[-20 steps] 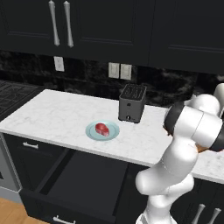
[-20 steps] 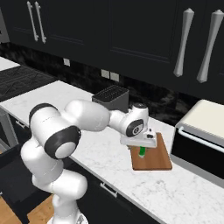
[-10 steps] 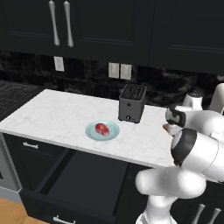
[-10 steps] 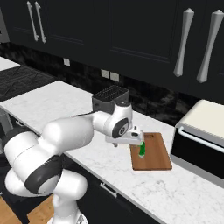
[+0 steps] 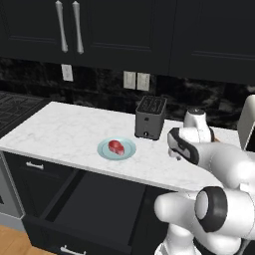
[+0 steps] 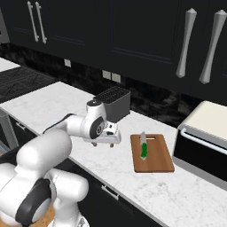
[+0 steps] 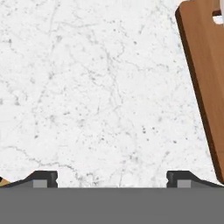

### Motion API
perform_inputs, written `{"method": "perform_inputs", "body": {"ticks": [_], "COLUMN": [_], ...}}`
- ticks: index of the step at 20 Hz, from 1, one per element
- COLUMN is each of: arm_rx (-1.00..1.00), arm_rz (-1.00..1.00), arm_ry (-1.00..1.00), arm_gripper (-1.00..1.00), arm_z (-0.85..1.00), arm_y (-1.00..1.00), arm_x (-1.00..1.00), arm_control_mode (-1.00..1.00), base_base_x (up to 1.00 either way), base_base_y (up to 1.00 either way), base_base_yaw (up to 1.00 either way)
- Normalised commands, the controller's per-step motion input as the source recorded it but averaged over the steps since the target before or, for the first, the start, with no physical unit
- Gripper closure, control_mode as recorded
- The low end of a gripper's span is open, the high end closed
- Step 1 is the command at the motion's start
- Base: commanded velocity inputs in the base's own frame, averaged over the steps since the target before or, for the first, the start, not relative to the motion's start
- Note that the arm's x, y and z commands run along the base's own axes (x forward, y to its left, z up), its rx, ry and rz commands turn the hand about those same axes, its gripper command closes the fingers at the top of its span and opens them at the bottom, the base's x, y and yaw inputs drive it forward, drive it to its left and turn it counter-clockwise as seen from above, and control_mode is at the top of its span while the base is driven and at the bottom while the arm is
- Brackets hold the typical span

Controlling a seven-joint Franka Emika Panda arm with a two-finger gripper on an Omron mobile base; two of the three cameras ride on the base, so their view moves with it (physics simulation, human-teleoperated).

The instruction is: Pick up the knife from the drawer and place it on the cutting board. Then place the meat from the plate to the cutting board.

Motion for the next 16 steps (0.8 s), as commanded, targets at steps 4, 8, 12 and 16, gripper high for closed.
{"method": "perform_inputs", "body": {"ticks": [4,8,12,16], "arm_rx": [0.00,0.01,0.05,0.07], "arm_rz": [0.00,0.02,0.04,0.03], "arm_ry": [0.00,0.00,0.00,0.00], "arm_gripper": [-1.00,-1.00,-1.00,-1.00], "arm_z": [0.14,0.00,0.01,0.11], "arm_y": [0.81,0.73,0.72,0.62], "arm_x": [0.01,0.10,0.36,0.45], "arm_control_mode": [-1.00,-1.00,-1.00,-1.00], "base_base_x": [0.00,0.00,0.00,0.00], "base_base_y": [0.00,0.00,0.00,0.00], "base_base_yaw": [0.00,0.00,0.00,0.00]}}
